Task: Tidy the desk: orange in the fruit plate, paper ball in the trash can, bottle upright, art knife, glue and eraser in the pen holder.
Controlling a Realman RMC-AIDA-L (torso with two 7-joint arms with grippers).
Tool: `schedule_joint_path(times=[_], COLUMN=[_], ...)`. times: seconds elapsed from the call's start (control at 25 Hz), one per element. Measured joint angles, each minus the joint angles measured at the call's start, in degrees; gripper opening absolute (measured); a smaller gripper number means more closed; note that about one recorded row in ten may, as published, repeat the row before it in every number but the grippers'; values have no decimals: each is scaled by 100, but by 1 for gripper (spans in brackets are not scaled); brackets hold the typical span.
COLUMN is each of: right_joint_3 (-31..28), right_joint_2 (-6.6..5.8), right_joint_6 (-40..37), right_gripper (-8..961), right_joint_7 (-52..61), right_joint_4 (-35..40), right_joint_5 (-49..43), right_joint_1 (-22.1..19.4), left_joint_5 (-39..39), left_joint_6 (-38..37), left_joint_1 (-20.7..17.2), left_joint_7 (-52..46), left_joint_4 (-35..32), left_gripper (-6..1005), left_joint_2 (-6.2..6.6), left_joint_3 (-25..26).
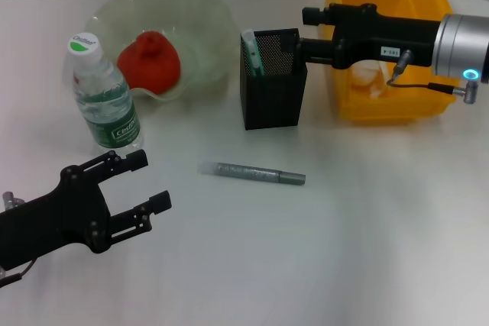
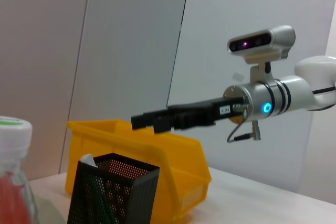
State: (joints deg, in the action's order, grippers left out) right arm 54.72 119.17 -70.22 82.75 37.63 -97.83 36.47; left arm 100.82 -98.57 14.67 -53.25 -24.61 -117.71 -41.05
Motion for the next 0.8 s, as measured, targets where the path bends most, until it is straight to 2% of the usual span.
schedule_joint_path(times=[0.12, 0.28, 0.32, 0.44, 0.6, 0.64, 0.68, 0.8], right_joint_3=[-26, -14, 46, 91, 387, 450, 529, 620], right_joint_2=[-2, -48, -76, -88, -132, -123, -56, -9], right_joint_6=[-129, -981, -1290, -1409, -1613, -1593, -1521, -1440], right_gripper=[616, 741, 744, 753, 756, 755, 755, 755], right_joint_7=[61, 361, 592, 686, 1052, 1107, 1152, 1160], right_joint_4=[27, 257, 396, 453, 513, 499, 445, 376], right_joint_5=[152, 442, 429, 403, -18, -216, -610, -922], right_joint_1=[-12, -10, 42, 83, 383, 486, 660, 797], left_joint_5=[18, 69, 88, 152, 294, 329, 410, 516], left_joint_6=[-15, -66, -81, -160, -319, -334, -345, -343], left_joint_1=[0, 6, 9, 25, 49, 50, 53, 70], left_joint_7=[-7, -32, -34, -50, -86, -87, -87, -88], left_joint_4=[0, 0, 0, -3, -20, -29, -44, -49], left_gripper=[738, 738, 738, 738, 738, 738, 738, 738], left_joint_2=[13, 72, 83, 135, 238, 251, 264, 270], left_joint_3=[-19, -74, -77, -81, -80, -80, -79, -78])
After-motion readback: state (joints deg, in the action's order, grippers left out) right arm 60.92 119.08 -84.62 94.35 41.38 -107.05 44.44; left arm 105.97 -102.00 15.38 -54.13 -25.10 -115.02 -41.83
